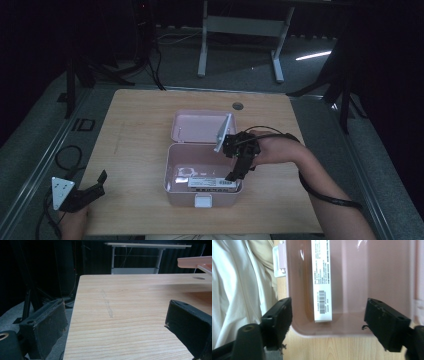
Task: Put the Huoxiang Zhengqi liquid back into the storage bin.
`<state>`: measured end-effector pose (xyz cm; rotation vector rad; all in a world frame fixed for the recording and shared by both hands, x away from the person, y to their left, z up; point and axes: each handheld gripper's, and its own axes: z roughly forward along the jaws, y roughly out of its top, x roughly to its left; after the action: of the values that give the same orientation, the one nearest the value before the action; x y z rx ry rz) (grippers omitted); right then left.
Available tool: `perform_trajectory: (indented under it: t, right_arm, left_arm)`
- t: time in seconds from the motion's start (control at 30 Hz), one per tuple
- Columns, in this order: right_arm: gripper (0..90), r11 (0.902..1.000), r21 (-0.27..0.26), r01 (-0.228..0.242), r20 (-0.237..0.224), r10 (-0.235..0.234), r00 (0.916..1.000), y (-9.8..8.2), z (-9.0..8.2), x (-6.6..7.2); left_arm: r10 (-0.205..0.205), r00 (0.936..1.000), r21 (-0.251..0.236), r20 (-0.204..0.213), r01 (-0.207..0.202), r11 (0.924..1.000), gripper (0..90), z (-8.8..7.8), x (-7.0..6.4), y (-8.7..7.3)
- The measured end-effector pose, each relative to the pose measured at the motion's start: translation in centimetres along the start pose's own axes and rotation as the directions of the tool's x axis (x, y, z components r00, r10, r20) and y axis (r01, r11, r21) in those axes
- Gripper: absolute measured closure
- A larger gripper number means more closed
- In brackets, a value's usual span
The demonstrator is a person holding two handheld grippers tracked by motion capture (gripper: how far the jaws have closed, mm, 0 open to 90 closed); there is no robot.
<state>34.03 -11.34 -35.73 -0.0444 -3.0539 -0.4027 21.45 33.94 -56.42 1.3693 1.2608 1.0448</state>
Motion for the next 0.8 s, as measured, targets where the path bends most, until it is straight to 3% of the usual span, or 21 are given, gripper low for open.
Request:
perform_trajectory:
  t: [0.13,0.27,0.33,0.53,0.67,0.8]
  right_arm:
    - [13.9,0.9980,-0.059,-0.024,0.032,0.026,0.9992,-1.8,-1.7,-0.3]
    - [13.7,0.9956,-0.077,-0.053,0.069,0.058,0.9960,-3.8,-2.5,-0.9]
    - [13.7,0.9937,-0.085,-0.073,0.062,0.079,0.9949,-4.8,-2.6,-1.2]
    - [13.4,0.9888,-0.115,-0.095,0.128,0.110,0.9856,-7.8,-2.2,-2.1]
    - [13.3,0.9822,-0.150,-0.114,0.136,0.135,0.9815,-9.6,-1.5,-2.9]
    - [13.3,0.9800,-0.149,-0.132,0.147,0.154,0.9770,-11.1,-0.2,-3.7]
  left_arm:
    - [0.002,1.0000,0.002,0.000,-0.002,1.0000,3.9,0.0,0.0,0.0]
    - [0.004,1.0000,0.002,-0.001,-0.004,1.0000,3.9,0.0,0.0,0.0]
    - [0.004,1.0000,0.003,-0.002,-0.004,1.0000,3.9,0.0,0.0,0.0]
    - [0.005,1.0000,0.004,-0.002,-0.005,1.0000,3.9,0.0,0.0,0.0]
    - [0.004,1.0000,0.004,-0.003,-0.004,1.0000,3.9,0.0,0.0,0.0]
    - [0.004,1.0000,0.004,-0.002,-0.004,1.0000,3.9,0.0,0.0,0.0]
